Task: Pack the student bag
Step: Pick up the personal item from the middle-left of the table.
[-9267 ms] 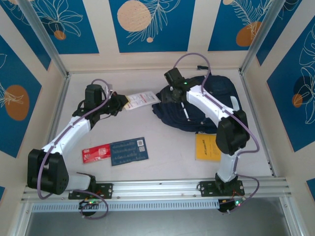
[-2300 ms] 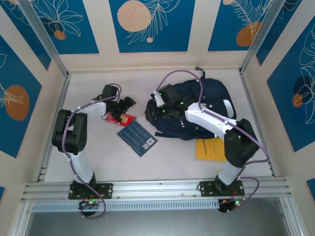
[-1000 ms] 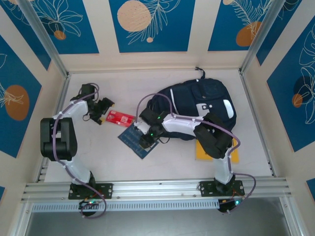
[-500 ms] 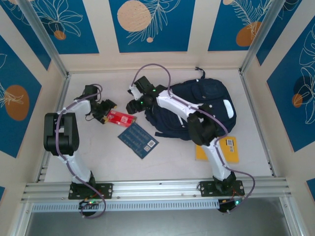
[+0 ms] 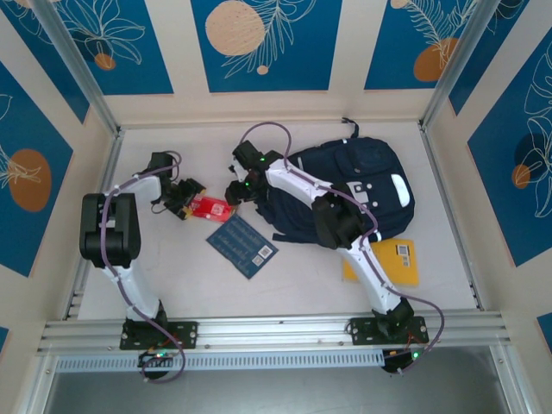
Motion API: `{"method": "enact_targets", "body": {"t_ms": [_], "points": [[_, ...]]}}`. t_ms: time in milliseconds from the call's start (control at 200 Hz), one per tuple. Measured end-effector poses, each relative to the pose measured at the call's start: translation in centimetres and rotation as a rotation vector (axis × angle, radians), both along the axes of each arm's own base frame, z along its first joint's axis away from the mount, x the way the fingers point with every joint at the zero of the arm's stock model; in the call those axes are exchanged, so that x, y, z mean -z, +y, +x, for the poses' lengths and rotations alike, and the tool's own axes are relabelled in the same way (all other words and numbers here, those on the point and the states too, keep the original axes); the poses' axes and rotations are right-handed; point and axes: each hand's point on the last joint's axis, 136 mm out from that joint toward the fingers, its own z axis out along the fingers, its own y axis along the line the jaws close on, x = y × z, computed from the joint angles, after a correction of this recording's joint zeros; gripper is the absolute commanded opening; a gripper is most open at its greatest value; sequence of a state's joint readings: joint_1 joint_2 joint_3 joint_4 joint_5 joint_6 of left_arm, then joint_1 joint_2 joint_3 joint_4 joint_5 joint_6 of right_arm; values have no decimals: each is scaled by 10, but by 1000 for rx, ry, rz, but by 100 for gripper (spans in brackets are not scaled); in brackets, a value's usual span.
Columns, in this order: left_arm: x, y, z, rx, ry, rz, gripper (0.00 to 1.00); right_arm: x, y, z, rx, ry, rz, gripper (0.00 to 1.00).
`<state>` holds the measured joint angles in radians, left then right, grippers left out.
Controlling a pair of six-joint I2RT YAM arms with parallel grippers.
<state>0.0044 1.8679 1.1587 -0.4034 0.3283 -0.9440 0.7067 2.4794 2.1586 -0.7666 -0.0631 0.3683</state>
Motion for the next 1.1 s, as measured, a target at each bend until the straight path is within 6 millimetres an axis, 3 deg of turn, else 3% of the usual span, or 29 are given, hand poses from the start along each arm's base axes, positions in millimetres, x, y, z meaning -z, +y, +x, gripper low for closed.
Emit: {"method": "enact_targets", "body": {"t_ms": [235,480,615,760,830,1015,1100], "points": [[2,1,0,-10,10,-18,71,0,9,-10,41,131,119,54],[2,1,0,-20,12,-33,71,-9,19,-15,69,287,293,40],[2,0,0,-18,13,-40,70,-18,28,-20,54,357,364,30],[0,-2,3,-18,0,-56,74,-21,34,-25,32,376,382,6],[-2,-3,4,-15,-10,-64,78,-27,36,-24,16,365,396,0],[-16,-2,6,-7,-45,-56,87,-34,37,-15,-10,279,379,0],[-32,-1,4,-2,-74,-43,88,-42,33,-9,-18,228,370,0]]}}
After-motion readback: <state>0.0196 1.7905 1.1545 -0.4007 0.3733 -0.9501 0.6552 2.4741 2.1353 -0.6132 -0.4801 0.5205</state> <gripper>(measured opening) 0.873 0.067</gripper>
